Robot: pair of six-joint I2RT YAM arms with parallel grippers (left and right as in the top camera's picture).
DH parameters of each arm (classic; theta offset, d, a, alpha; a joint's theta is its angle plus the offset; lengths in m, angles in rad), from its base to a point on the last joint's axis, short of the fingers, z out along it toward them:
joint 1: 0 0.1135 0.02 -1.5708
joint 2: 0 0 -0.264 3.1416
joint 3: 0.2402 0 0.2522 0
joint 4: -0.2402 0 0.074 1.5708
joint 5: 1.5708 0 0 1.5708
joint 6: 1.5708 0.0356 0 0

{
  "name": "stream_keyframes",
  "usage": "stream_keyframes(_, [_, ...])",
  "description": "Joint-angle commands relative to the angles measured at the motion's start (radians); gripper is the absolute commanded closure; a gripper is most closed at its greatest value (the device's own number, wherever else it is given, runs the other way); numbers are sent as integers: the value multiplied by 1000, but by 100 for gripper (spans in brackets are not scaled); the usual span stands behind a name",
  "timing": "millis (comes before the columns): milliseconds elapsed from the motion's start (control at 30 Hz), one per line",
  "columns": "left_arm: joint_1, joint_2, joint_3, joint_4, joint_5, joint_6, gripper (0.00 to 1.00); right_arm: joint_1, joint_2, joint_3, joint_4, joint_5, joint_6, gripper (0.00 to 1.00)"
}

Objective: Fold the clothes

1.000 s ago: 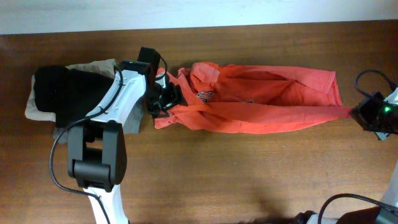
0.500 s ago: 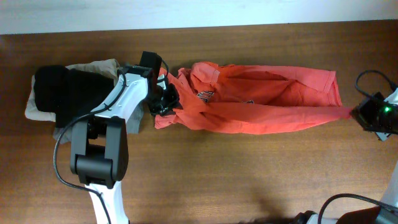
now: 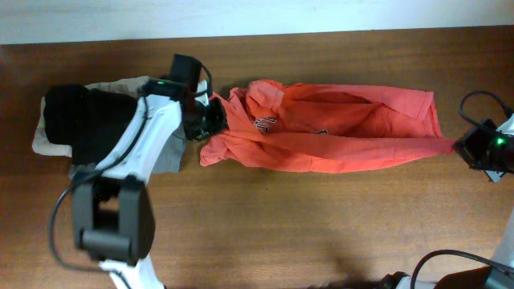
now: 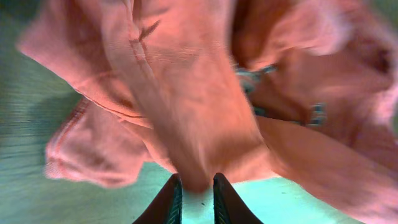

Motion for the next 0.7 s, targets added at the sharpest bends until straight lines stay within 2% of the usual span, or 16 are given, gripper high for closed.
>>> stream_keyframes(0, [10,-167,16,-2,-75,43,82,5,3,12,1,16,-2,96])
stream_keyframes(200, [10,-307,16,-3,-140,61,90,5,2,12,5,15,-2,96])
stream_keyframes(300, [9,-337,16,-20,-167,61,87,5,2,12,5,15,-2,96])
stream_keyframes(400, [-5,-318,5,-44,-166,53,51,5,2,12,3,15,-2,96])
stream_keyframes(467, [-18,-284,-18,-48,-166,-2,38,5,2,12,3,15,-2,96])
stream_keyframes(533, [-23,-238,-48,-44,-165,-71,31,5,2,12,1,15,-2,96])
stream_keyframes(667, [-23,-117,-85,4,-71,-106,31,5,2,12,-3,15,-2,96])
